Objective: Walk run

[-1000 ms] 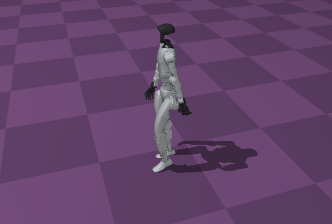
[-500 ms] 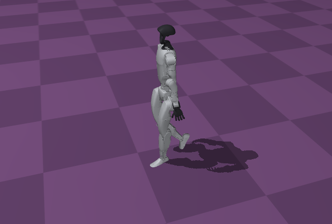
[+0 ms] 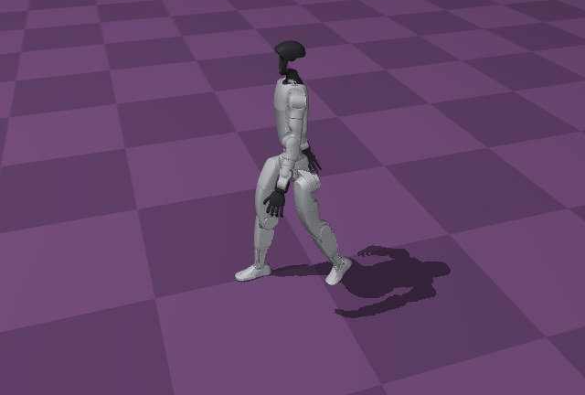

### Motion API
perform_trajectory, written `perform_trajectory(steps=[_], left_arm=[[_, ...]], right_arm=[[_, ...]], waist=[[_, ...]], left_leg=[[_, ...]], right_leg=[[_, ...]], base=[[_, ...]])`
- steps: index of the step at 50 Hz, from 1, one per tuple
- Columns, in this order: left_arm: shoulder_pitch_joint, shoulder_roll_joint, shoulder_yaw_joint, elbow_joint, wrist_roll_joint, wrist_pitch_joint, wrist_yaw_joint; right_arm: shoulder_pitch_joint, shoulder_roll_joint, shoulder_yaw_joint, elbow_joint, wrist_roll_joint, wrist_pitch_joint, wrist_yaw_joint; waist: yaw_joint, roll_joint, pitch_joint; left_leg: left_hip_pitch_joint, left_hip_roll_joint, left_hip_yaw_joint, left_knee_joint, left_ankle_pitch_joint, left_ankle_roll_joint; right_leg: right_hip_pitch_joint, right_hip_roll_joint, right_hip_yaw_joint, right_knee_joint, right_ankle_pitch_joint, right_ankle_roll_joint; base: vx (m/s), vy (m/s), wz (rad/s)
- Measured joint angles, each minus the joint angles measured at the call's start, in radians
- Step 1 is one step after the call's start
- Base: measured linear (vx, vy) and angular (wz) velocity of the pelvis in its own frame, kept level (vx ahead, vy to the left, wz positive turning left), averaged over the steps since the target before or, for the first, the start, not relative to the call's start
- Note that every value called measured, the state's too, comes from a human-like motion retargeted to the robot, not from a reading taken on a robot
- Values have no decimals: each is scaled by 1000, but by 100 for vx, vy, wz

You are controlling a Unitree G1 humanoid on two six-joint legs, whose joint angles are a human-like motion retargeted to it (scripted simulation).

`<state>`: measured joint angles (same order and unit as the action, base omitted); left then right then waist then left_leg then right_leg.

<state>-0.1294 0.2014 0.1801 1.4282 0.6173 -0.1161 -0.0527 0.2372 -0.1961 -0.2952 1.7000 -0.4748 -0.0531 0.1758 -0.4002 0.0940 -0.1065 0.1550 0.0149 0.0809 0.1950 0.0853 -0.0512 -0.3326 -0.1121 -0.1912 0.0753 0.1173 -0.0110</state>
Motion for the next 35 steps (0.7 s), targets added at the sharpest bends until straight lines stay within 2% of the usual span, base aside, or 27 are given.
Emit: perform_trajectory(steps=[3,5,7,9,13,15,17,21,23,25,27,28,30,32,35], left_arm=[[87,-9,-61,117,94,57,0],[134,-11,-96,186,148,90,-4],[190,-24,-108,219,199,117,-22],[259,-46,-97,220,236,127,-53],[388,-93,-44,214,225,70,-112],[442,-113,-11,222,188,50,-121],[480,-131,33,236,154,57,-126],[521,-139,82,271,101,71,-144],[533,-135,86,272,95,81,-152],[537,-128,87,272,100,86,-151],[533,-122,89,272,104,94,-142],[528,-118,92,272,106,98,-137],[512,-110,100,272,106,106,-124],[481,-98,106,272,91,112,-112],[394,-72,94,272,46,121,-85]], right_arm=[[-108,-1,37,0,15,1,-105],[-201,-1,66,0,21,-18,-156],[-273,9,88,-53,18,-13,-180],[-335,24,100,-127,10,10,-199],[-443,47,112,-279,-6,35,-228],[-488,50,124,-338,-4,22,-243],[-523,50,134,-391,-3,4,-259],[-552,38,151,-472,0,-29,-288],[-549,29,157,-489,7,-41,-310],[-537,24,161,-486,8,-52,-326],[-516,29,168,-453,2,-57,-325],[-505,32,169,-427,-4,-57,-316],[-474,40,172,-359,-24,-51,-290],[-434,49,166,-265,-56,-52,-284],[-358,58,169,-116,-50,-51,-338]], waist=[[-32,-27,1],[-25,-65,-1],[-29,-81,1],[-24,-92,5],[61,-128,16],[95,-134,22],[119,-130,35],[164,-116,60],[186,-112,65],[195,-118,58],[206,-137,45],[218,-145,39],[241,-153,21],[251,-157,3],[222,-157,-4]], left_leg=[[-64,12,8,218,261,-34],[-130,5,63,392,386,-11],[-206,31,97,533,346,21],[-287,37,100,622,252,30],[-449,-23,103,636,90,34],[-511,-41,92,546,37,31],[-562,-35,101,419,6,57],[-616,-32,149,107,7,98],[-632,-59,155,-33,-19,91],[-639,-90,157,-146,-71,89],[-627,-103,190,-182,-76,129],[-615,-102,196,-170,-48,161],[-593,-93,232,-136,-25,177],[-570,-99,198,-136,45,187],[-547,-116,73,-80,-12,217]], right_leg=[[62,-14,-4,10,-49,-49],[103,-10,12,-1,-75,-88],[143,1,16,-5,-105,-104],[181,14,24,-15,-125,-112],[246,53,103,-40,-149,-134],[279,75,127,-47,-167,-141],[315,105,136,-50,-190,-148],[393,168,144,-57,-239,-162],[434,191,145,-65,-260,-165],[466,199,139,-66,-277,-161],[486,189,138,-44,-270,-149],[495,185,139,-29,-255,-136],[514,176,143,5,-191,-92],[526,164,124,60,-43,-33],[492,163,144,223,256,63]], base=[[80,-52,-6],[65,-42,-60],[72,-46,-28],[61,-36,-35],[65,-28,-104],[65,-20,-79],[77,-21,-46],[71,-17,-29],[79,-13,-15],[88,-13,-9],[105,-12,-35],[92,-10,-66],[93,-8,-81],[112,-4,-54],[92,-4,27]])
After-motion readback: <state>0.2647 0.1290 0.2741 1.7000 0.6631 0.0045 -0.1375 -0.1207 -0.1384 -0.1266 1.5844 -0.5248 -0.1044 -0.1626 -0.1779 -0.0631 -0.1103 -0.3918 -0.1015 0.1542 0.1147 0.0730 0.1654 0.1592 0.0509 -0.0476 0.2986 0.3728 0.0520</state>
